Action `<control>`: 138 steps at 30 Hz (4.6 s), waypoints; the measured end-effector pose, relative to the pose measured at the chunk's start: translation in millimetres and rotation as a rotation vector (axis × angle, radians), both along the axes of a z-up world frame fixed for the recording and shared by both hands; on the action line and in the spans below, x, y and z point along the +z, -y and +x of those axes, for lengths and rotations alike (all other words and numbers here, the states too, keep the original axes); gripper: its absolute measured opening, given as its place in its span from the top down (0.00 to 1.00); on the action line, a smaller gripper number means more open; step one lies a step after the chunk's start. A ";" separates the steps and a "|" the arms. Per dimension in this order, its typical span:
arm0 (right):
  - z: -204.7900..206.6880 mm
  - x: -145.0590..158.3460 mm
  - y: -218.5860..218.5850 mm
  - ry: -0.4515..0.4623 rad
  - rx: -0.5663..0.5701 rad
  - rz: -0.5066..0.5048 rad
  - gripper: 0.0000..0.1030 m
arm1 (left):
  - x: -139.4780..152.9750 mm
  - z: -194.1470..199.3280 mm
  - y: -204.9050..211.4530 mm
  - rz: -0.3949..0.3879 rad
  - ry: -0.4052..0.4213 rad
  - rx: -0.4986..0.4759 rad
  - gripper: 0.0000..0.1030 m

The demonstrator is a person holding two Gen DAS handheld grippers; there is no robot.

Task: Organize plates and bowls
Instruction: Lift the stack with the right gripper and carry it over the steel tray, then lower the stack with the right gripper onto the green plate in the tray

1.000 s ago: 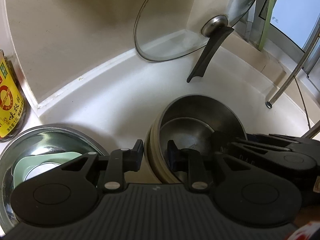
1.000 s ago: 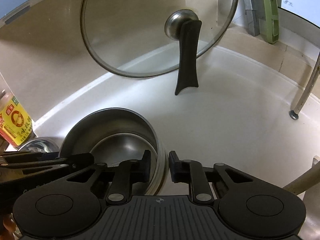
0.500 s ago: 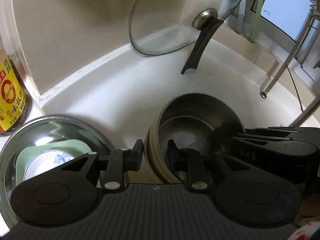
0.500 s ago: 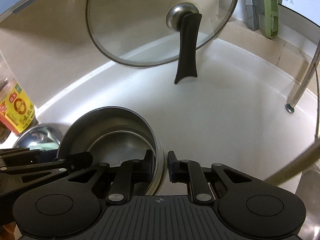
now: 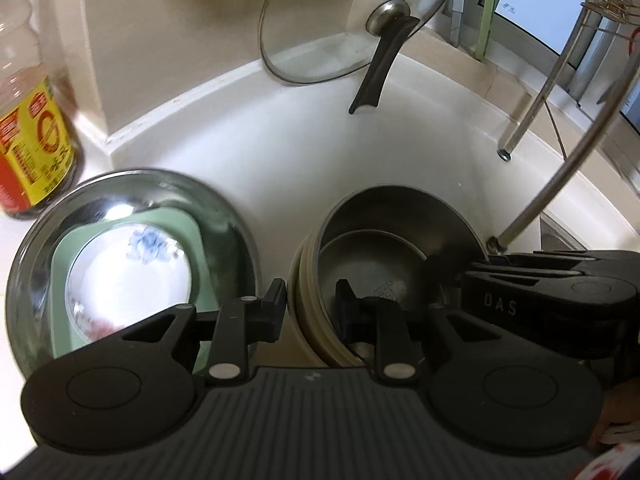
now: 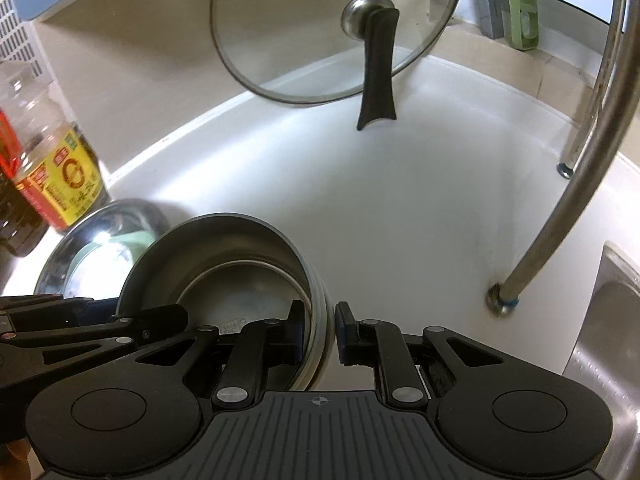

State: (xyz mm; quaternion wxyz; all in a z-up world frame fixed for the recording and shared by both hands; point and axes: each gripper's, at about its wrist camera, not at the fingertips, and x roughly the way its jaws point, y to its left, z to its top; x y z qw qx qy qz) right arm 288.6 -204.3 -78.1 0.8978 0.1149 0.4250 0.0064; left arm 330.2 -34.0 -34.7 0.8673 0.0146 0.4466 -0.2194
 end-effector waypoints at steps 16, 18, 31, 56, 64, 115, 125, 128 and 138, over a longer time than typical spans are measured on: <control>-21.8 0.9 -13.8 -0.012 0.165 0.009 0.84 | 4.2 -41.6 -13.4 0.038 -0.020 0.164 0.79; -18.3 2.4 -13.0 -0.032 0.184 0.010 0.84 | 4.1 -40.9 -13.7 0.036 -0.039 0.182 0.79; 4.5 -2.1 -7.6 -0.206 0.242 0.043 0.84 | 4.2 -29.9 -13.3 0.036 -0.152 0.227 0.78; 2.6 -4.1 -5.0 -0.238 0.136 0.090 0.84 | 1.2 -25.9 -25.9 -0.047 -0.189 0.249 0.76; -2.2 -5.5 -8.7 -0.222 0.123 0.074 0.84 | 1.3 -27.0 -24.4 -0.038 -0.183 0.230 0.77; -9.6 30.4 -25.5 0.002 0.162 0.014 0.88 | 37.4 -32.0 -26.7 0.000 -0.032 0.229 0.79; 5.5 50.4 -47.2 0.040 0.207 0.006 0.88 | 56.4 -21.4 -48.2 -0.011 0.007 0.276 0.79; 12.3 55.2 -57.4 0.046 0.225 0.007 0.88 | 60.1 -18.8 -57.8 -0.013 0.012 0.295 0.79; 31.5 59.2 -95.5 0.046 0.295 0.004 0.88 | 61.9 -13.1 -95.4 -0.010 0.013 0.369 0.79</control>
